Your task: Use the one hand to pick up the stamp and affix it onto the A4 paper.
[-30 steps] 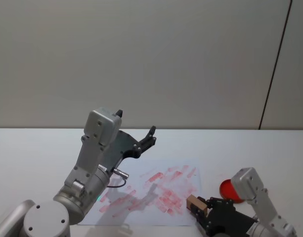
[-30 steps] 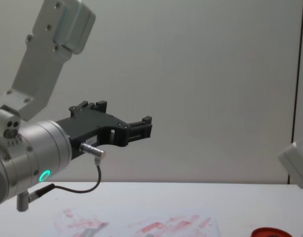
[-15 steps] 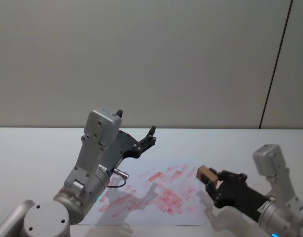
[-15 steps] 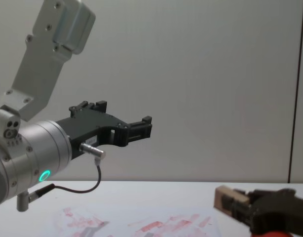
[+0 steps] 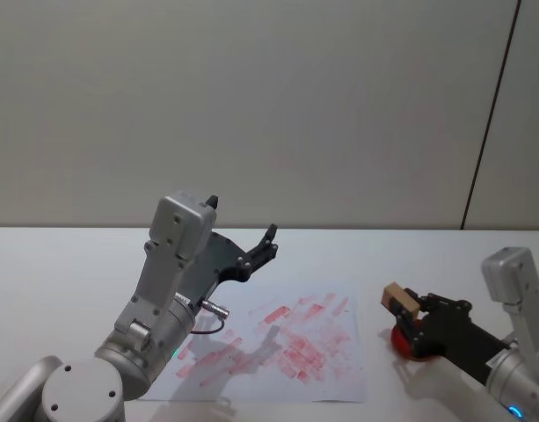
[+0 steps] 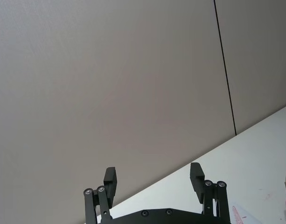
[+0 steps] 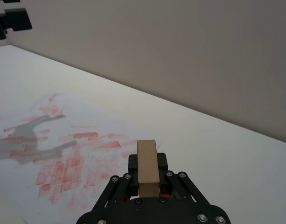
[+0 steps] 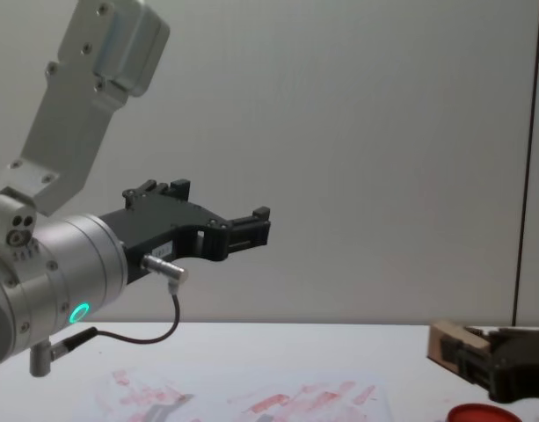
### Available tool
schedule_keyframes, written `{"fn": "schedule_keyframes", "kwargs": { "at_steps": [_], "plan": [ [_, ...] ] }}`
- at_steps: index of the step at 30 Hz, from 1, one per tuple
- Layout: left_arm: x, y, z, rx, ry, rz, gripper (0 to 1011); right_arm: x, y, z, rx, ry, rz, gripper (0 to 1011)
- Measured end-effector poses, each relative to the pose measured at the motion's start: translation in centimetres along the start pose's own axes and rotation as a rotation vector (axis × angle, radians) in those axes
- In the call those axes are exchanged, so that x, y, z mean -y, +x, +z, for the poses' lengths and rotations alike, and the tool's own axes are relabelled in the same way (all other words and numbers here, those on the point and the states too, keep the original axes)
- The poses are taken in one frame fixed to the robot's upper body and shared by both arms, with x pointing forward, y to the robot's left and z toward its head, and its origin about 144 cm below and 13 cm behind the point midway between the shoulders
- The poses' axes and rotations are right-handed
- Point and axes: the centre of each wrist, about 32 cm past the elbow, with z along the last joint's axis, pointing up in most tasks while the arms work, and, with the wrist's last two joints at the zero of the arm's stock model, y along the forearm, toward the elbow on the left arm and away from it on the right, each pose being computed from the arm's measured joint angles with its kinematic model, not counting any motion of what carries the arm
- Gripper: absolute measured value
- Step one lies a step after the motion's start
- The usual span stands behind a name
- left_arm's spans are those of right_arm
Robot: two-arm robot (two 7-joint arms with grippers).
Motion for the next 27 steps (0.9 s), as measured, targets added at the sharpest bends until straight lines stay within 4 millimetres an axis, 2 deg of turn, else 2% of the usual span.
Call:
{"fn": "schedule_keyframes", "kwargs": {
  "at_steps": [13,27],
  "plan": [
    [0.0,0.0,0.0,0.000,0.000,0.000,1003,0.4,1.3,-1.4,0.000,-0.065,-0.042,217],
    [0.0,0.0,0.0,0.000,0.000,0.000,1002,0.3,1.9,-2.3,0.004,-0.109,-0.050,217]
  ]
}}
